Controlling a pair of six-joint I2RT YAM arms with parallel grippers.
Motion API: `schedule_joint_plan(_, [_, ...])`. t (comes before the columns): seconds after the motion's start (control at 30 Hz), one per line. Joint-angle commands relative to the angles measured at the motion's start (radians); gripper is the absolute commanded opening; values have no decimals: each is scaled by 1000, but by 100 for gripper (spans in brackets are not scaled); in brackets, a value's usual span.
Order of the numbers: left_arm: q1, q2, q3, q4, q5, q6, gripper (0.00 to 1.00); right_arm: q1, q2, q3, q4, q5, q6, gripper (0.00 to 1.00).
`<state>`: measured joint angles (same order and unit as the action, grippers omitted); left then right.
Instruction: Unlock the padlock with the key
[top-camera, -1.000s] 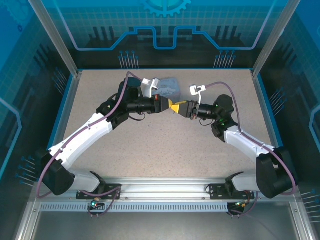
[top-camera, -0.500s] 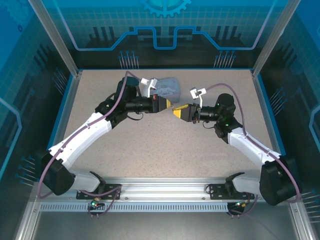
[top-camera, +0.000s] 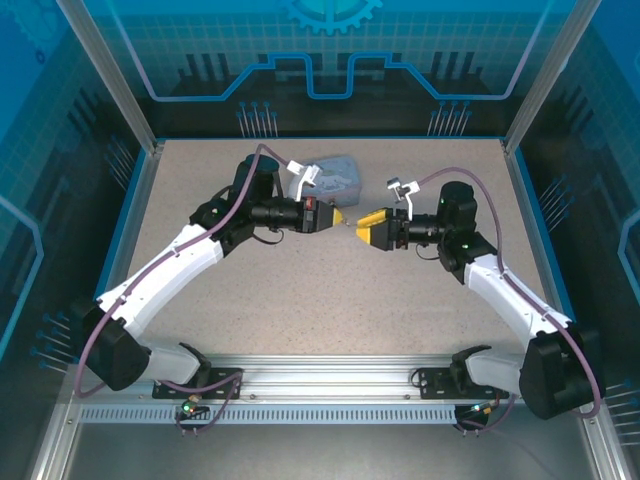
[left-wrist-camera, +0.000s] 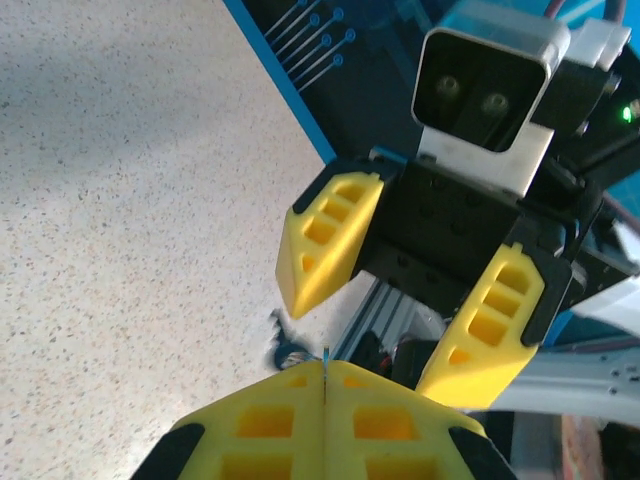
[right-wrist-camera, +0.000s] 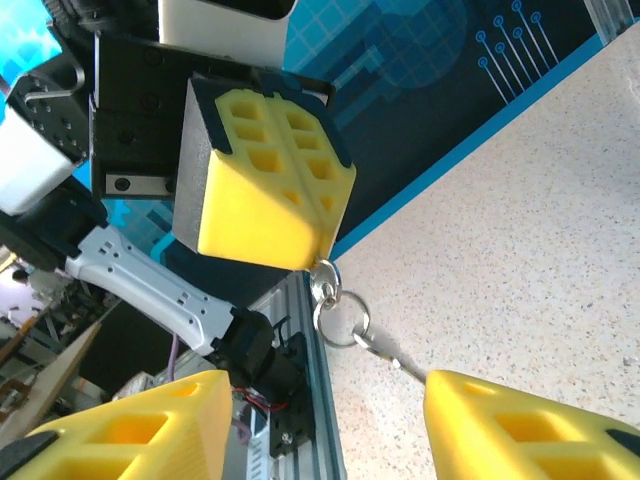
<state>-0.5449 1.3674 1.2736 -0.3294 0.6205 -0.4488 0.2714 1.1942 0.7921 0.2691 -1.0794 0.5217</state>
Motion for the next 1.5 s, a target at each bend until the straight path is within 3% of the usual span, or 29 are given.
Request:
schedule_joint_plan(0.0, [3, -17, 62, -116, 73, 149, 0, -10, -17, 45, -120, -92, -189, 56])
schedule_joint_plan(0.17, [0, -11, 85, -157, 89, 191, 0, 49, 10, 110, -213, -118, -303, 56])
schedule_joint_plan(0.4, [0, -8, 62, -119, 109, 170, 0, 72, 29, 95, -68, -64, -194, 53])
schedule_joint_plan(0.67, [-4, -5, 42, -82, 123, 148, 0, 106, 65, 104, -34, -55, -169, 49])
schedule_joint_plan(1.17, [-10, -2, 35, -82, 128, 156, 0, 124, 84, 129, -22, -33, -152, 27])
schedule_joint_plan(1.47, [-9, 0, 33, -93, 128, 170, 0, 105, 67, 118, -17, -17, -137, 20])
